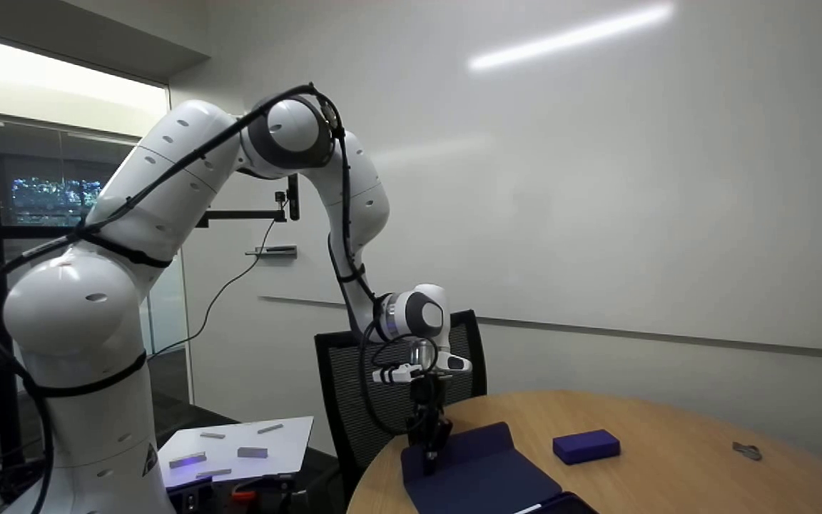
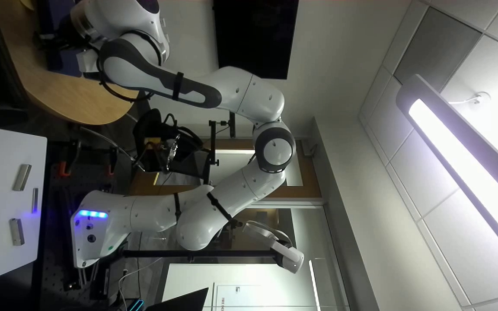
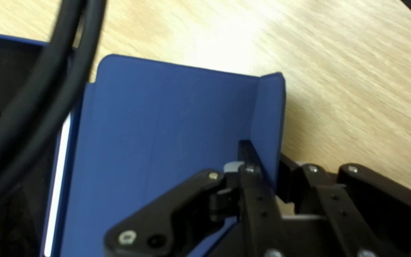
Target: Cover the tablet with its purple cover
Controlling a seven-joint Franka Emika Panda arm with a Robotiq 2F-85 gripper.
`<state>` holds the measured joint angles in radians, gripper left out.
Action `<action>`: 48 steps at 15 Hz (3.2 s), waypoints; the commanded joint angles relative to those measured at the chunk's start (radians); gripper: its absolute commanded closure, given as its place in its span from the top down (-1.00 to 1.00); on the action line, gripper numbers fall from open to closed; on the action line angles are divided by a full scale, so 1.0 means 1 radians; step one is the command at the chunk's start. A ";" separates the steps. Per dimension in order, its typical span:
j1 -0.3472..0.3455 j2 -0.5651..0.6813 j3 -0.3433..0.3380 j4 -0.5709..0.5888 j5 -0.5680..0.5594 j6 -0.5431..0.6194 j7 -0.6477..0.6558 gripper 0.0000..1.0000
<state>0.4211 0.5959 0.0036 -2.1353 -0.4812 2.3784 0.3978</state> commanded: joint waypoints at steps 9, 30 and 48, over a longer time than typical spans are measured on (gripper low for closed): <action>-0.123 -0.067 0.069 0.074 0.216 -0.033 -0.095 -0.96; -0.248 -0.184 0.037 0.032 0.476 0.120 -0.090 -0.96; -0.386 -0.311 0.092 -0.090 0.720 0.208 -0.300 -0.96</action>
<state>0.0759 0.3484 0.0659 -2.1638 0.1642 2.5496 0.1703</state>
